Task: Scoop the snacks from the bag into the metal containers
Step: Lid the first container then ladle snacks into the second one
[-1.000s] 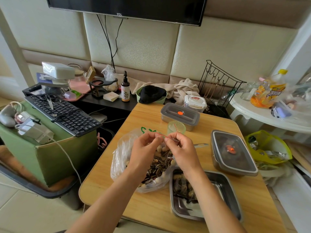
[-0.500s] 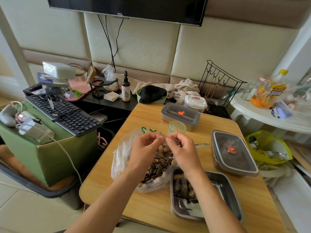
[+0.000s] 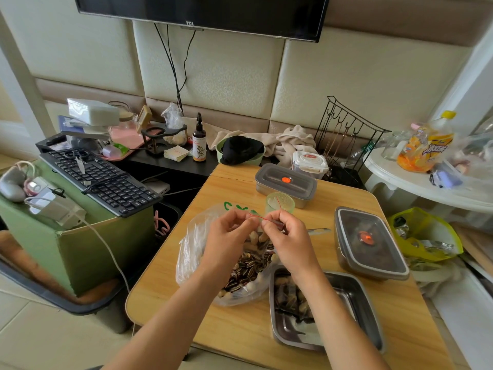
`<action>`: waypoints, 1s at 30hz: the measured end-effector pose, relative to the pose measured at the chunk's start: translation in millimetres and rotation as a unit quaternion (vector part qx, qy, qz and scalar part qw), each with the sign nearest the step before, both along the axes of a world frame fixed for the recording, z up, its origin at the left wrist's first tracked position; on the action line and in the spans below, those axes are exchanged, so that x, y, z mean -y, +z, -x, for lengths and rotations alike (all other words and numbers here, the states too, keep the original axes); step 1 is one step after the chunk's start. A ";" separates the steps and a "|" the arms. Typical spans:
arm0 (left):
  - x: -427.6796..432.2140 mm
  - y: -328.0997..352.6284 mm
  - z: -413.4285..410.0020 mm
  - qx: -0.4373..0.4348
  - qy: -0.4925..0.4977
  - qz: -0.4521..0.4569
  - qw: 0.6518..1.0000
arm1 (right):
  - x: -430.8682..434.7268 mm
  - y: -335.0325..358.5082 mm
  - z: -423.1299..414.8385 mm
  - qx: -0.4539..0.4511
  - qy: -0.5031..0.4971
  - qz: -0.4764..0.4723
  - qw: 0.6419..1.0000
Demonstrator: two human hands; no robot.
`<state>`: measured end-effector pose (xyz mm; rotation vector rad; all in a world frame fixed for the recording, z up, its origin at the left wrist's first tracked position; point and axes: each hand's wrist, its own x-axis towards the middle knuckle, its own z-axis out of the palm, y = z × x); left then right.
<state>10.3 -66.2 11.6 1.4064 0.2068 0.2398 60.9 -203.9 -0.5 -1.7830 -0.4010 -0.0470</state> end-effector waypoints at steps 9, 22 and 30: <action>0.1 -3.4 -3.0 -0.008 -0.002 -0.009 1.000 | 3.3 -1.5 -4.1 0.013 -0.015 0.019 1.000; 0.0 -1.1 -0.3 0.004 0.012 -0.041 0.999 | 0.3 0.6 -0.2 0.019 0.002 0.039 0.999; -2.6 -1.0 0.1 0.002 -0.010 -0.026 1.000 | 0.5 3.6 0.3 0.040 -0.004 0.053 0.998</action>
